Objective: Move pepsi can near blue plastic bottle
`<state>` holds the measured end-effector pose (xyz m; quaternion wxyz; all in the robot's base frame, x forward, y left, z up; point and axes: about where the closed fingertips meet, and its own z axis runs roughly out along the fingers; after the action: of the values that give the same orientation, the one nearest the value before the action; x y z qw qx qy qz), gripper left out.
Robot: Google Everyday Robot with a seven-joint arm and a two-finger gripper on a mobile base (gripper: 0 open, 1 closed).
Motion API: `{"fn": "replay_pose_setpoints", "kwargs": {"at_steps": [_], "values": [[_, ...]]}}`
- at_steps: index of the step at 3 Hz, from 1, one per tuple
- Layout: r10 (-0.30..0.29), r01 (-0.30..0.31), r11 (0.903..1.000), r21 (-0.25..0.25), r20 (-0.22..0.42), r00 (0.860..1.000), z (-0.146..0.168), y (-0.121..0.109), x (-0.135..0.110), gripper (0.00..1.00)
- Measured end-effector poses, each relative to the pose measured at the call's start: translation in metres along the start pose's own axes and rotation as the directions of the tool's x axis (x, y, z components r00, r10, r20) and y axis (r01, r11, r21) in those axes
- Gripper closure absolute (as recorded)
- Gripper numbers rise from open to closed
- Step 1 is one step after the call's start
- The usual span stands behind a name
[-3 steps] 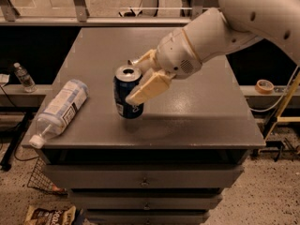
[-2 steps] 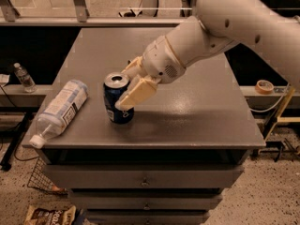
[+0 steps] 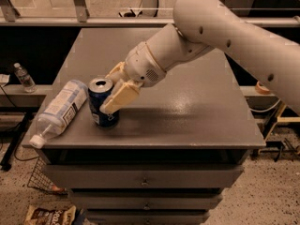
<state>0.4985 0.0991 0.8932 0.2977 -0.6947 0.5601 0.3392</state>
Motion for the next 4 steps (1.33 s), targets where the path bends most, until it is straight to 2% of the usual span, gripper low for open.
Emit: {"fn": "replay_pose_setpoints", "kwargs": {"at_steps": [1, 3, 4], "values": [[-0.038, 0.038, 0.9993, 0.006, -0.021, 0.999, 0.012, -0.005, -0.008, 1.00], [-0.074, 0.075, 0.9969, 0.024, -0.030, 0.997, 0.027, -0.015, -0.012, 1.00], [-0.067, 0.067, 0.9976, 0.016, -0.031, 0.997, 0.035, -0.021, -0.011, 0.84]]}}
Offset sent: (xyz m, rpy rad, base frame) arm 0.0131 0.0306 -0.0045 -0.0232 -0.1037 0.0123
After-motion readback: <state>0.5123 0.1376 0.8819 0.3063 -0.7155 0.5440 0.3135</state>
